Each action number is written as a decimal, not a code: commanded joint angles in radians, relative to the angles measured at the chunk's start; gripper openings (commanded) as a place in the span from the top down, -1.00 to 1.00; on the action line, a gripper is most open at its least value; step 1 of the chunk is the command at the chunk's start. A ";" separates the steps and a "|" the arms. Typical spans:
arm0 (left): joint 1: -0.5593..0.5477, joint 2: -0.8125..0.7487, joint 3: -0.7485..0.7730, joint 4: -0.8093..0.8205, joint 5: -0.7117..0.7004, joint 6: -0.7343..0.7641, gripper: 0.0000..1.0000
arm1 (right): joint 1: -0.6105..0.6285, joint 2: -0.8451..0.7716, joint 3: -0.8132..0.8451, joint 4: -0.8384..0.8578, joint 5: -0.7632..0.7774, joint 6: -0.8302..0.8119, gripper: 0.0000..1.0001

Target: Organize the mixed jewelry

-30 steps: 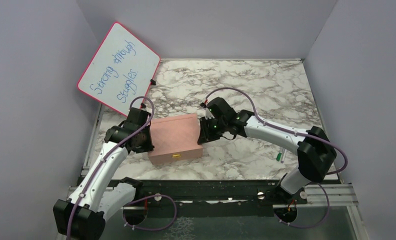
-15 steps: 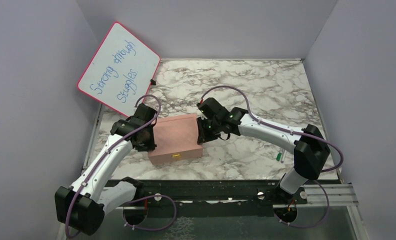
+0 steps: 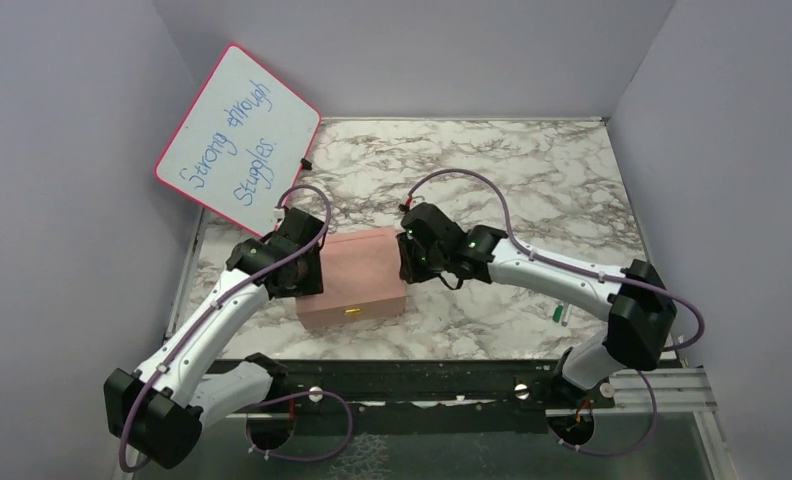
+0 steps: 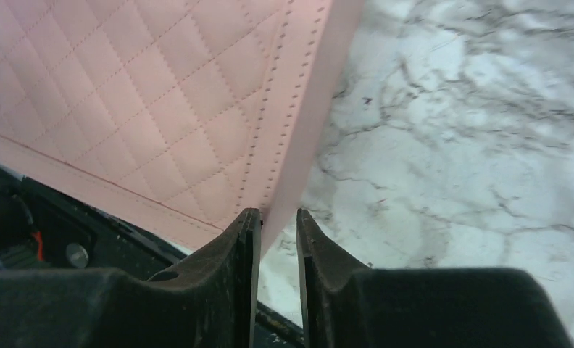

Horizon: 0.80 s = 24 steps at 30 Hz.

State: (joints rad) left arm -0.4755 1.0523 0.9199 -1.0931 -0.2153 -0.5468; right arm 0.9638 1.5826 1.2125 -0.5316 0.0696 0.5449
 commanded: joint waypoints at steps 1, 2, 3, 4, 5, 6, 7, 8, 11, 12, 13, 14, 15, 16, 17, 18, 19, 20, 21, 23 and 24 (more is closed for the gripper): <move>-0.017 -0.135 0.098 0.207 -0.077 -0.008 -0.30 | -0.014 -0.173 -0.042 0.127 0.218 -0.060 0.32; -0.017 -0.162 0.118 0.209 -0.103 0.002 -0.60 | -0.013 -0.226 -0.053 0.135 0.242 -0.067 0.26; -0.017 -0.191 0.140 0.209 -0.125 0.010 -0.89 | -0.013 -0.274 -0.066 0.140 0.263 -0.078 0.21; -0.017 -0.217 0.157 0.211 -0.144 0.025 -0.96 | -0.013 -0.328 -0.083 0.145 0.286 -0.098 0.16; -0.017 -0.242 0.174 0.212 -0.160 0.042 -0.97 | -0.013 -0.378 -0.098 0.144 0.309 -0.122 0.05; -0.017 -0.264 0.189 0.213 -0.177 0.059 -0.97 | -0.013 -0.425 -0.107 0.132 0.339 -0.136 -0.05; -0.017 -0.282 0.205 0.213 -0.188 0.077 -0.98 | -0.013 -0.473 -0.115 0.111 0.376 -0.146 -0.15; -0.017 -0.299 0.223 0.213 -0.196 0.097 -0.98 | -0.014 -0.515 -0.118 0.093 0.409 -0.154 -0.26; -0.017 -0.342 0.268 0.212 -0.221 0.141 -0.98 | -0.013 -0.626 -0.097 0.019 0.500 -0.189 -0.58; -0.017 -0.352 0.282 0.211 -0.229 0.153 -0.98 | -0.013 -0.656 -0.080 -0.009 0.525 -0.198 -0.69; -0.017 -0.363 0.296 0.212 -0.237 0.162 -0.98 | -0.013 -0.678 -0.062 -0.037 0.552 -0.206 -0.77; -0.017 -0.370 0.309 0.211 -0.242 0.174 -0.98 | -0.013 -0.704 -0.041 -0.063 0.577 -0.210 -0.83; -0.017 -0.379 0.323 0.212 -0.246 0.183 -0.98 | -0.013 -0.726 -0.023 -0.081 0.596 -0.217 -0.86; -0.017 -0.386 0.337 0.213 -0.247 0.192 -0.98 | -0.013 -0.747 -0.008 -0.094 0.615 -0.226 -0.89; -0.017 -0.392 0.351 0.213 -0.251 0.202 -0.98 | -0.013 -0.769 0.005 -0.102 0.631 -0.235 -0.93; -0.017 -0.399 0.366 0.210 -0.256 0.209 -0.98 | -0.013 -0.788 0.013 -0.106 0.643 -0.245 -0.94; -0.017 -0.406 0.379 0.209 -0.263 0.218 -0.98 | -0.013 -0.808 0.016 -0.101 0.652 -0.270 -0.96; -0.017 -0.412 0.395 0.209 -0.271 0.229 -0.98 | -0.013 -0.825 0.015 -0.089 0.657 -0.290 -0.98; -0.017 -0.420 0.408 0.210 -0.281 0.239 -0.98 | -0.013 -0.838 0.017 -0.084 0.664 -0.301 -0.99; -0.017 -0.433 0.429 0.207 -0.299 0.251 -0.98 | -0.013 -0.858 0.023 -0.090 0.680 -0.306 -1.00; -0.017 -0.440 0.438 0.207 -0.303 0.257 -0.98 | -0.013 -0.865 0.025 -0.091 0.685 -0.307 -1.00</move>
State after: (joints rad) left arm -0.4915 0.6472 1.3033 -0.8967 -0.4538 -0.3492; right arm 0.9489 0.7486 1.2079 -0.5846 0.6685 0.2886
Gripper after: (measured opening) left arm 0.987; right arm 0.995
